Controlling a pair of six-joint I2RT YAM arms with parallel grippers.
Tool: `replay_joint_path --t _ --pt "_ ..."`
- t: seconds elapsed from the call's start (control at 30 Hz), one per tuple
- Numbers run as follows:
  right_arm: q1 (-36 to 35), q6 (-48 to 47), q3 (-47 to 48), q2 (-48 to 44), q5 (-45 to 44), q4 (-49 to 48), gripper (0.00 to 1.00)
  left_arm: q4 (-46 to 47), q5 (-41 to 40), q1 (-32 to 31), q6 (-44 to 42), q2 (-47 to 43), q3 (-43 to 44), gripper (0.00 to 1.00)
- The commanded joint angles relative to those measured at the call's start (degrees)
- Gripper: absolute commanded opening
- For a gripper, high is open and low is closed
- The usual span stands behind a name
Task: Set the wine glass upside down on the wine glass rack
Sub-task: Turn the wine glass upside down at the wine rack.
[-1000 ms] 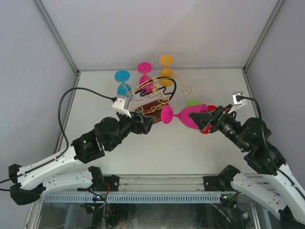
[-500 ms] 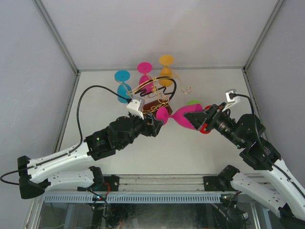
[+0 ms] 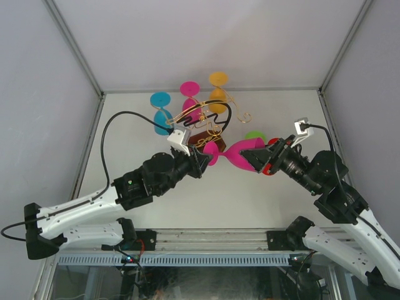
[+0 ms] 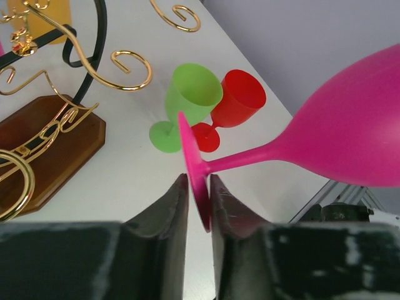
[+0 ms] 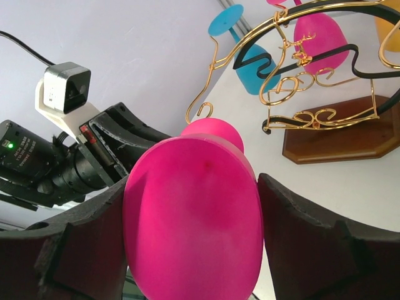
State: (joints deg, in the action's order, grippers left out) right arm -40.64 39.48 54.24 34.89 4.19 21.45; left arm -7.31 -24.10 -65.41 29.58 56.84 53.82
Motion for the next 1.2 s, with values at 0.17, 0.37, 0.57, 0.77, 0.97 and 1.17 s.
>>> replay_joint_path --t 0.17,0.37,0.57,0.77,0.97,1.17 --pt "-0.49 -1.28 0.16 -0.06 2.71 -4.18 0.66 2.39 -1.47 -0.04 -0.66 -1.42 1.9 0.0" --pt "-0.43 -3.29 0.17 -1.55 2.71 -2.43 0.84 0.02 -5.61 0.01 -2.88 -3.34 0.79 0.0" --pt "-0.32 -8.12 0.7 -5.21 0.48 0.78 0.9 -4.02 -8.24 0.01 -6.72 -6.06 -1.0 0.0" --pt "-0.23 -16.42 0.69 -8.68 -4.27 3.95 0.97 -8.64 -9.31 -0.02 -12.37 -10.5 -3.1 0.0" --pt "0.01 -21.79 -1.3 -11.39 -10.88 1.13 1.0 -16.61 -5.59 0.01 -23.22 -11.09 -1.32 0.0" --pt "0.08 -28.79 -5.82 -11.52 -8.91 -7.93 1.0 -21.27 -4.97 -0.03 -30.42 -11.26 1.47 0.0"
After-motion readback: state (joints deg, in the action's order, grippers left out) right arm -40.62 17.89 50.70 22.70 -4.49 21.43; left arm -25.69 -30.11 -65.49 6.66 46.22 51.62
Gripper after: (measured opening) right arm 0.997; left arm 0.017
